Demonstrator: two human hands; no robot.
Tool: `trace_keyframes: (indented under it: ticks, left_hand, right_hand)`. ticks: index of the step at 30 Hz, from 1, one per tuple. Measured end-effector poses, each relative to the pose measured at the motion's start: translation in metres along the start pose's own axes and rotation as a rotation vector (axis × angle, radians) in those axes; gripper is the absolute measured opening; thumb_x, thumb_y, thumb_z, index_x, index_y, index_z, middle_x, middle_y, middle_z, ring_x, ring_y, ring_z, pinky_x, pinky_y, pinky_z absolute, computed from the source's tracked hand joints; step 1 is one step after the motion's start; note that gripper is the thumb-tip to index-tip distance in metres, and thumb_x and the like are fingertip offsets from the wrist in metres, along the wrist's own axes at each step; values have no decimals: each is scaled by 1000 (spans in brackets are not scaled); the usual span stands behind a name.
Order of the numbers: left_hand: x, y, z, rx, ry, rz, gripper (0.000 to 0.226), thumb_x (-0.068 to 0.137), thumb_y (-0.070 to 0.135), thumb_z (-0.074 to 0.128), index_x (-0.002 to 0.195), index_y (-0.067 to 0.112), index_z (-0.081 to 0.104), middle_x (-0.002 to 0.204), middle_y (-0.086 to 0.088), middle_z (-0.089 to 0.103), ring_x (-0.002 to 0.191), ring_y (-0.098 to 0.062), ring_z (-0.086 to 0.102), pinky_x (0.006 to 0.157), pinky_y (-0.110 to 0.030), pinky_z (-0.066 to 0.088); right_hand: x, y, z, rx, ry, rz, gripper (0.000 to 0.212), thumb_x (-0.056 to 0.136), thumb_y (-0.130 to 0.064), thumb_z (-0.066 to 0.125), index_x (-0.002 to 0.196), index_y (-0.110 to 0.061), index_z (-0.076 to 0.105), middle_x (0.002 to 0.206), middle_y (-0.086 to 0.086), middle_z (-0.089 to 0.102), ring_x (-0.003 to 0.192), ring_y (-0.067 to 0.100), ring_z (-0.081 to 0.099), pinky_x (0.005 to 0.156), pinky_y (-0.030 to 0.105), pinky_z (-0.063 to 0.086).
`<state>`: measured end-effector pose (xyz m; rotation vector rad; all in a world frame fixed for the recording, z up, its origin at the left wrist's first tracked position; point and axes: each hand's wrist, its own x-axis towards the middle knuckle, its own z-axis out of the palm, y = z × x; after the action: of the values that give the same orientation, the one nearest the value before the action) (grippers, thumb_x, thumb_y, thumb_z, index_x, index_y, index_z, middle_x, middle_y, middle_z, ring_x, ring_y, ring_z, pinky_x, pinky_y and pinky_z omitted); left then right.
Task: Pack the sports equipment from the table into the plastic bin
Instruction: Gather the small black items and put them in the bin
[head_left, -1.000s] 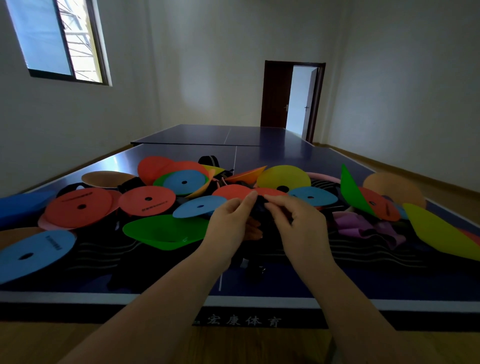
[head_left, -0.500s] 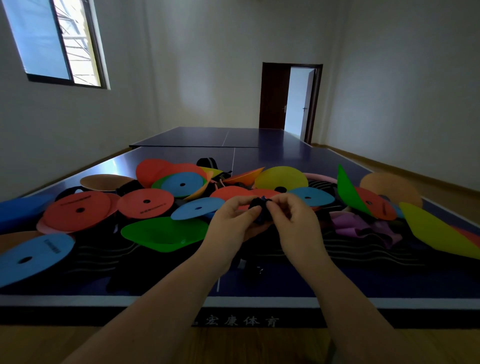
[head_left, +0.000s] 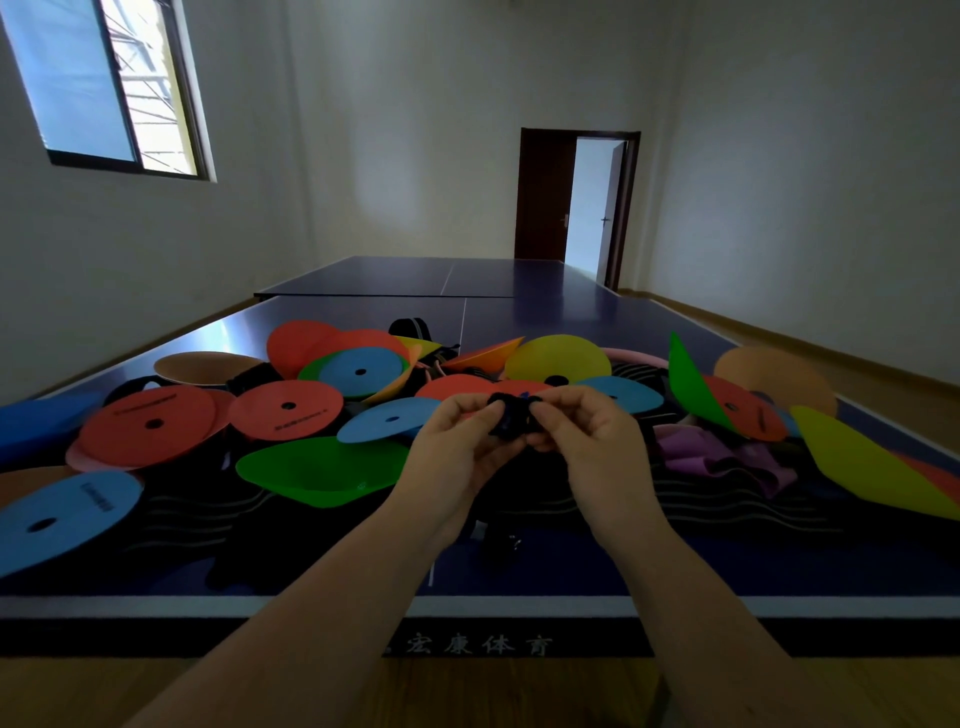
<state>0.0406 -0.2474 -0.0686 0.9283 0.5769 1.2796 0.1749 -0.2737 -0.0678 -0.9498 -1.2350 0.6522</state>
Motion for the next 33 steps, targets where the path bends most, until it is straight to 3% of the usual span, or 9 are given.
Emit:
trace_keyframes:
  ticks: [3, 7, 14, 18, 20, 22, 24, 28, 33]
  left_hand:
    - [0, -1, -1, 57, -44, 57, 20, 98, 4, 53, 116, -2, 60, 110, -18, 68, 97, -26, 70, 82, -34, 60]
    - [-1, -3, -2, 158, -74, 110, 19, 98, 1, 52, 116, -1, 59, 117, -25, 64, 106, -30, 67, 89, -41, 58]
    - [-1, -3, 4, 352, -3, 168, 10, 97, 5, 56, 94, 14, 58, 109, -22, 66, 99, -29, 70, 81, -36, 59]
    - [-2, -3, 2, 488, 27, 219, 7, 97, 7, 59, 95, 13, 60, 104, -12, 66, 89, -23, 73, 77, -34, 61]
    - [-3, -3, 2, 541, 17, 249, 9, 97, 4, 57, 96, 12, 62, 102, -7, 66, 86, -18, 73, 76, -29, 61]
    - [-4, -2, 2, 622, 17, 278, 13, 97, 3, 56, 95, 14, 63, 99, -4, 67, 87, -16, 71, 75, -25, 60]
    - [-5, -5, 3, 707, 26, 305, 17, 96, 3, 58, 93, 18, 63, 100, -3, 67, 89, -15, 70, 75, -24, 59]
    - [-3, -9, 1, 869, 44, 386, 18, 94, 10, 62, 99, 27, 63, 110, -2, 62, 96, -14, 65, 83, -36, 60]
    - [-6, -8, 5, 813, 40, 364, 18, 93, 9, 62, 96, 27, 64, 106, -2, 66, 95, -17, 66, 84, -40, 59]
  right_hand:
    - [2, 0, 0, -17, -44, 10, 21, 92, -6, 65, 108, -18, 71, 98, 2, 72, 84, 8, 71, 71, 18, 55]
    - [2, 5, -2, -180, -47, -37, 26, 93, -12, 66, 117, -18, 73, 104, -7, 73, 94, 6, 70, 81, 22, 57]
    - [-6, 5, 0, -450, -18, -262, 24, 93, -14, 66, 115, -21, 73, 100, -23, 64, 101, -4, 61, 92, 23, 52]
    - [0, 3, -1, -360, -97, -131, 27, 94, -12, 64, 119, -18, 72, 109, -11, 71, 103, 3, 65, 93, 33, 56]
    - [1, 1, -2, -391, -133, -118, 27, 95, -12, 63, 120, -18, 70, 106, -14, 70, 101, 2, 66, 93, 28, 55]
    - [-1, -1, -3, -523, -124, -179, 24, 95, -14, 63, 116, -20, 72, 97, -21, 67, 93, -4, 64, 87, 12, 51]
    - [-4, -2, -2, -609, -93, -210, 16, 95, -16, 63, 107, -22, 72, 91, -17, 68, 86, -4, 64, 78, 8, 49]
    - [-8, -2, 0, -716, -57, -185, 7, 96, -24, 61, 91, -27, 57, 78, -11, 61, 74, 0, 58, 65, 15, 46]
    - [-13, 4, 2, -723, -30, -214, 16, 94, -21, 63, 84, -19, 50, 71, -4, 54, 67, 12, 52, 64, 21, 43]
